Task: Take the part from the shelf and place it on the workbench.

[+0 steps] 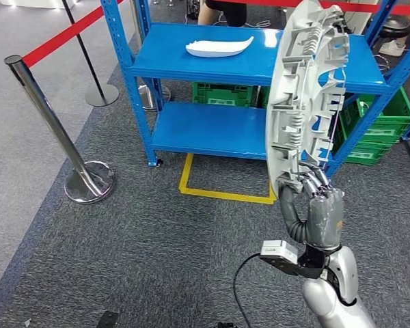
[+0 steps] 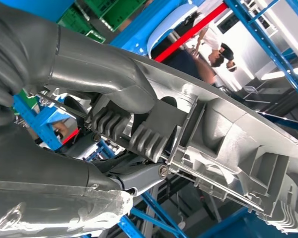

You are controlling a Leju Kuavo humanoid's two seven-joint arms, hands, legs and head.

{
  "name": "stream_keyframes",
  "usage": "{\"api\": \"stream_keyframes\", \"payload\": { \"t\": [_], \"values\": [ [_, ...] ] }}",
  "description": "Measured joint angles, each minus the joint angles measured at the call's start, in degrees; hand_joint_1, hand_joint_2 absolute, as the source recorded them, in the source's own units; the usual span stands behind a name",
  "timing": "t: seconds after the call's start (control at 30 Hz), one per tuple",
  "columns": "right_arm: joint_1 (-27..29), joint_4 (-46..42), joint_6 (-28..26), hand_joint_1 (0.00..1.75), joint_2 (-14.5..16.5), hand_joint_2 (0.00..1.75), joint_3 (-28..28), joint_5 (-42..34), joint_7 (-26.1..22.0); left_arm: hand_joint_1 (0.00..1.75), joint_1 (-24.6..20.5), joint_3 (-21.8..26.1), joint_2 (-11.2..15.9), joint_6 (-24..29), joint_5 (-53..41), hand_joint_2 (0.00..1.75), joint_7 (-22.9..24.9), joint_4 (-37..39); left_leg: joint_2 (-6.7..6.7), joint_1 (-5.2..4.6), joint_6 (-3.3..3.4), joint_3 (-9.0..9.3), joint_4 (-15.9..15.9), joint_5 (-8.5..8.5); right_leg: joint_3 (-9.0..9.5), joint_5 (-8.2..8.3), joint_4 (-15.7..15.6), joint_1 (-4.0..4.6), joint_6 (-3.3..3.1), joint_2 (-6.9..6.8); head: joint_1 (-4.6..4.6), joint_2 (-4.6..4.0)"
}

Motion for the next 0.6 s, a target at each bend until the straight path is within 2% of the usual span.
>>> {"api": "stream_keyframes", "payload": {
  "t": [0.07,0.1,0.13,0.17,0.23,0.3,0.37,0.4,0.43,0.47,0.5,0.53,0.6],
  "values": [
    [-0.04,0.01,0.01,1.75,0.0,1.75,-0.07,-0.01,0.05,0.0,-0.06,0.0,0.01,0.01,-0.08,1.75,0.0,0.0,-0.95,0.2,-0.66,-0.14,0.4,-0.2,4.92,2.2,-7.67,-0.24,0.1,1.23,0.01,0.0],
    [-0.07,0.0,0.01,1.75,0.0,1.75,-0.13,-0.02,0.08,0.0,-0.12,0.0,0.03,0.01,-0.12,1.75,0.0,0.0,-1.41,0.25,-1.05,-0.38,0.74,-0.29,6.76,2.66,-10.64,-0.35,0.02,1.99,0.0,0.0],
    [-0.06,0.0,0.02,1.75,0.0,1.75,-0.2,-0.03,0.1,0.0,-0.17,0.0,0.05,0.02,-0.16,1.75,0.0,0.0,-1.81,0.3,-1.45,-0.68,0.99,-0.3,7.68,2.57,-12.14,-0.38,-0.16,2.54,-0.03,0.0],
    [-0.04,0.0,0.02,1.75,-0.01,1.75,-0.27,-0.03,0.13,0.0,-0.17,0.0,0.08,0.03,-0.2,1.75,0.0,0.0,-2.21,0.37,-1.84,-1.01,1.1,-0.21,7.85,2.21,-12.4,-0.28,-0.48,2.75,-0.07,0.0],
    [-0.04,-0.01,0.02,1.75,-0.01,1.75,-0.41,-0.03,0.15,0.0,-0.05,0.01,0.1,0.04,-0.24,1.75,0.0,0.0,-2.6,0.64,-2.53,-1.41,1.21,-0.14,7.57,2.33,-12.34,-0.05,-1.37,1.86,-0.11,0.0],
    [-0.15,-0.03,0.02,1.75,0.01,1.75,-0.51,-0.03,0.17,0.0,-0.02,0.02,0.13,0.04,-0.27,1.75,0.0,0.0,-1.29,0.7,-3.24,-2.52,3.3,-1.65,7.57,2.4,-12.41,-0.04,-2.14,0.9,-0.42,0.0],
    [-0.16,-0.03,0.02,1.75,0.02,1.75,-0.61,-0.03,0.2,0.0,-0.13,0.02,0.13,0.04,-0.31,1.75,0.0,0.0,0.46,0.72,-3.79,-5.71,9.81,-5.15,7.54,2.39,-12.44,0.01,-2.58,-0.21,-0.79,0.0],
    [-0.12,-0.03,0.02,1.75,0.02,1.75,-0.66,-0.04,0.21,0.0,-0.16,0.02,0.11,0.03,-0.34,1.75,0.0,0.0,0.79,0.78,-3.94,-7.71,13.81,-6.81,7.48,2.38,-12.44,0.05,-2.69,-0.83,-0.84,0.0],
    [-0.07,-0.02,0.03,1.75,0.02,1.75,-0.7,-0.05,0.22,0.0,-0.13,0.02,0.09,0.03,-0.36,1.75,0.0,0.0,0.93,0.84,-4.02,-9.19,16.73,-7.67,7.43,2.39,-12.43,0.08,-2.74,-1.43,-0.85,0.0],
    [-0.03,-0.02,0.03,1.75,0.02,1.75,-0.72,-0.05,0.23,0.0,-0.08,0.02,0.06,0.02,-0.37,1.75,0.0,0.0,0.99,0.87,-4.03,-9.77,17.82,-7.45,7.4,2.4,-12.43,0.09,-2.76,-2.03,-0.86,0.0],
    [-0.01,-0.02,0.04,1.75,0.02,1.75,-0.72,-0.06,0.23,0.0,-0.03,0.02,0.04,0.02,-0.39,1.75,0.0,0.0,1.11,0.88,-3.99,-9.21,16.67,-6.19,7.41,2.41,-12.43,0.1,-2.73,-2.62,-0.86,0.0],
    [-0.01,-0.02,0.04,1.75,0.02,1.75,-0.72,-0.06,0.22,0.0,-0.01,0.02,0.03,0.03,-0.4,1.75,0.0,0.0,1.6,0.88,-3.91,-7.58,13.57,-4.25,7.45,2.44,-12.43,0.1,-2.67,-3.17,-0.86,0.0],
    [-0.03,-0.04,0.02,1.75,0.02,1.75,-0.78,-0.05,0.21,0.0,-0.17,0.01,-0.02,0.03,-0.44,1.75,0.0,0.0,3.99,0.76,-3.66,-3.55,5.92,-1.07,7.48,2.43,-12.28,0.36,-2.29,-4.12,-0.93,0.0]
  ]
}}
